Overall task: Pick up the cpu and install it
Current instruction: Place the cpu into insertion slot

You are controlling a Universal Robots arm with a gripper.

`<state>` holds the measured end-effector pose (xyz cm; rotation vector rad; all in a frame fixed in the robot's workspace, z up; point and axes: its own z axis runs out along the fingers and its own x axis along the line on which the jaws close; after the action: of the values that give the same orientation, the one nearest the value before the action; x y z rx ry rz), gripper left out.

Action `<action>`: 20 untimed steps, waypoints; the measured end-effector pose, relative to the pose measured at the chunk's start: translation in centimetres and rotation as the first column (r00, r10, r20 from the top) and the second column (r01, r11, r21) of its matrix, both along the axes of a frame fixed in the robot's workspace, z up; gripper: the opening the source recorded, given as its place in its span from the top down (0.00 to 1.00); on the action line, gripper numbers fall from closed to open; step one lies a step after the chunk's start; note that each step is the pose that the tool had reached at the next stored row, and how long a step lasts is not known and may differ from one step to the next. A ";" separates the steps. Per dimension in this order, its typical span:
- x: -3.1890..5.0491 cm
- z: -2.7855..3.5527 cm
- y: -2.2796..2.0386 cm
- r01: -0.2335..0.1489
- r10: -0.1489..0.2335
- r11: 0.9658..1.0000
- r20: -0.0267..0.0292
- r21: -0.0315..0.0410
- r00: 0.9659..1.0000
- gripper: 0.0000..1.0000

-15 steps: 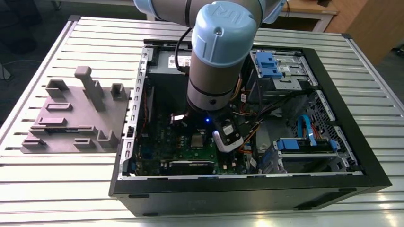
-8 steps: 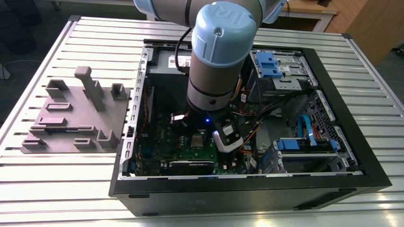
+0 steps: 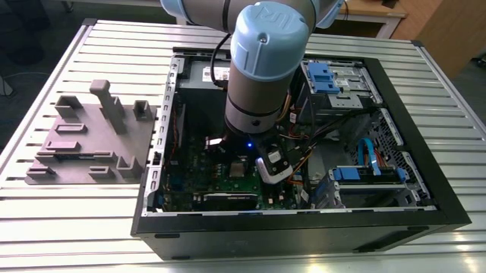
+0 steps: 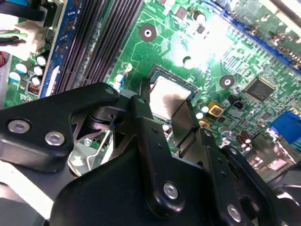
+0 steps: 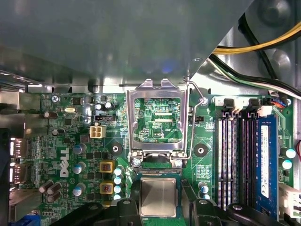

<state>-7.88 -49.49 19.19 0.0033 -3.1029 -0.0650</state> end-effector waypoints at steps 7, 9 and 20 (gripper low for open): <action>0.02 -0.08 0.01 0.002 -0.002 1.000 -0.001 0.005 1.000 0.57; 0.02 -0.11 0.01 0.004 -0.004 1.000 -0.001 0.005 1.000 0.57; 0.02 -0.16 0.02 0.018 -0.018 1.000 -0.001 0.001 1.000 0.57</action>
<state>-7.85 -49.47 19.03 -0.0248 -3.1023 -0.0674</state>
